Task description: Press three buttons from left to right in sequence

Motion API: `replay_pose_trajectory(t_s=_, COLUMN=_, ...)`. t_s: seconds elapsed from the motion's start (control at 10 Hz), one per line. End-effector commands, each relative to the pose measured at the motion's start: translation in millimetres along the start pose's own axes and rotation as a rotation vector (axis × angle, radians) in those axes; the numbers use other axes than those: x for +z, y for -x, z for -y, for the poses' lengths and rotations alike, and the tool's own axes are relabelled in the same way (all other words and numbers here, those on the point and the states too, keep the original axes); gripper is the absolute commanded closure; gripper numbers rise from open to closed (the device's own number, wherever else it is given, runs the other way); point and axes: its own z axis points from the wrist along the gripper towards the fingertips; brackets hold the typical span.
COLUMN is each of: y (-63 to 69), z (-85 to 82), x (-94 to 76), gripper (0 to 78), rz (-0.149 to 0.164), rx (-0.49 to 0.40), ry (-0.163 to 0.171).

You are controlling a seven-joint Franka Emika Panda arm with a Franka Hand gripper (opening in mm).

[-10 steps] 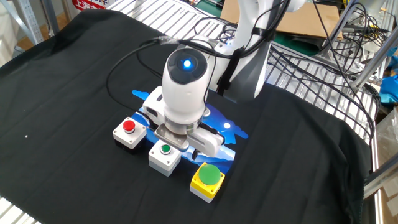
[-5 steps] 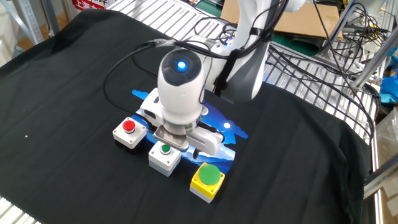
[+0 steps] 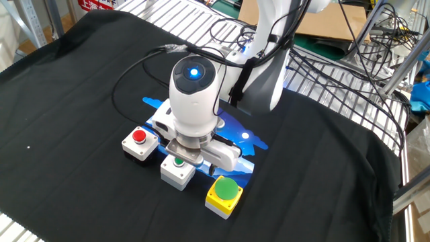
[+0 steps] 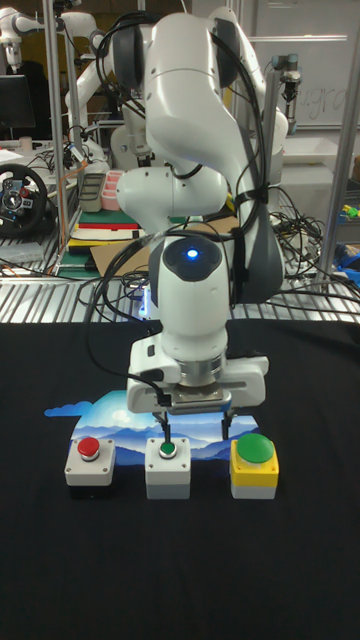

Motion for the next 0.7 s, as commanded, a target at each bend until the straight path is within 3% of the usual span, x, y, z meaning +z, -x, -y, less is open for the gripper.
replay_pose_trajectory(t_s=0.1, y=5.8, z=3.1, x=-6.1, gripper=0.1, rz=0.003, rx=-0.003, ry=0.001)
replay_pose_trajectory(t_s=0.7, y=12.5, z=-2.7, x=-0.9, gripper=0.1, rz=-0.014, rx=0.005, ry=-0.001)
